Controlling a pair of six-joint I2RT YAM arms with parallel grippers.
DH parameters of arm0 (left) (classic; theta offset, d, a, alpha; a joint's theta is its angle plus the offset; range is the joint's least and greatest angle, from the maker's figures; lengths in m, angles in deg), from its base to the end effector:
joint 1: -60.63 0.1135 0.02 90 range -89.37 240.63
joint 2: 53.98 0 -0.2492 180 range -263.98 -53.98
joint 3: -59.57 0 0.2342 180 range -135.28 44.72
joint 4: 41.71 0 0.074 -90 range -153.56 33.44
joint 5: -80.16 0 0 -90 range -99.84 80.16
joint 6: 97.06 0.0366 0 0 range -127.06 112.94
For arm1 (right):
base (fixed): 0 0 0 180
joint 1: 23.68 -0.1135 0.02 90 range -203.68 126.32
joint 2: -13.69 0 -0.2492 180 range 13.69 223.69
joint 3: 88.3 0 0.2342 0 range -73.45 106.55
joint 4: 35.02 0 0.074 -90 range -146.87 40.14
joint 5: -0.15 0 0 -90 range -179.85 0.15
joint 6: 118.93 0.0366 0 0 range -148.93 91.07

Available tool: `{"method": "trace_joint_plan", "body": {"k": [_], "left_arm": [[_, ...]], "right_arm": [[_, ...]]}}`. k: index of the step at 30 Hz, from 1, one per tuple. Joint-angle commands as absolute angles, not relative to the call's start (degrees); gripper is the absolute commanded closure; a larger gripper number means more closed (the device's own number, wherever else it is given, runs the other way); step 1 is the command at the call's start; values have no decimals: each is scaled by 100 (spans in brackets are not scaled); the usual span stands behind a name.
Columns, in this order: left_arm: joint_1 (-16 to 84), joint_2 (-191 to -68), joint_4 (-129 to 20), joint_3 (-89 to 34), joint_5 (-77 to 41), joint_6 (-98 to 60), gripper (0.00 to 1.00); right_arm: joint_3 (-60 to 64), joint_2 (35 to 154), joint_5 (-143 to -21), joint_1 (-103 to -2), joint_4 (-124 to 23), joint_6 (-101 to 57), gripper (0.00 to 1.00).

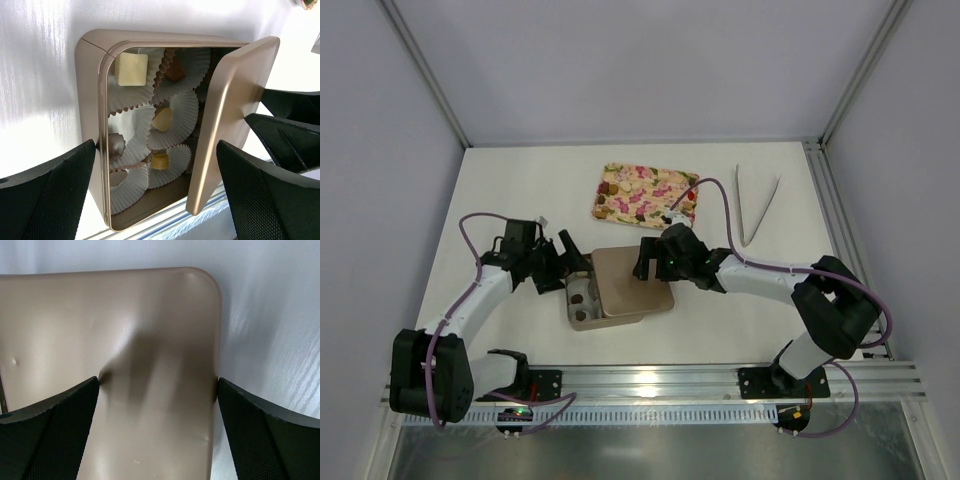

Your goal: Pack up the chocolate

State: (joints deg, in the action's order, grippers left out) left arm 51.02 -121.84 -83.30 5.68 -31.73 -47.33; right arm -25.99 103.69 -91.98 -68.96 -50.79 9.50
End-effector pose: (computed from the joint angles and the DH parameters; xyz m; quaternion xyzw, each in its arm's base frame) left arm 0.2091 -0.0492 0.1987 -0.1937 0.9193 -0.2870 0.1871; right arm 0.2174 0.2176 0.1778 -0.0475 0.9173 0.2508 0.3056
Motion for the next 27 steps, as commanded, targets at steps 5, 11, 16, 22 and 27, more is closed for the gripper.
{"method": "trace_joint_plan", "body": {"k": [5,11,16,22,27], "left_arm": [[5070,-12139,-7862,526,-3744,-4916,0],[5061,-12245,-7844,544,-3753,-4960,0],[5052,-12289,-7818,544,-3761,-5004,0],[4982,-12289,-7783,552,-3761,-5039,0],[4903,-12350,-7730,561,-3744,-5100,0]], "right_arm": [[-2380,10562,-9565,-7123,-5786,877,1],[-2274,10545,-9644,-7202,-5909,930,1],[-2195,10518,-9723,-7272,-6023,948,1],[-2107,10501,-9802,-7325,-6112,948,1],[-2054,10483,-9811,-7369,-6164,974,1]]}}
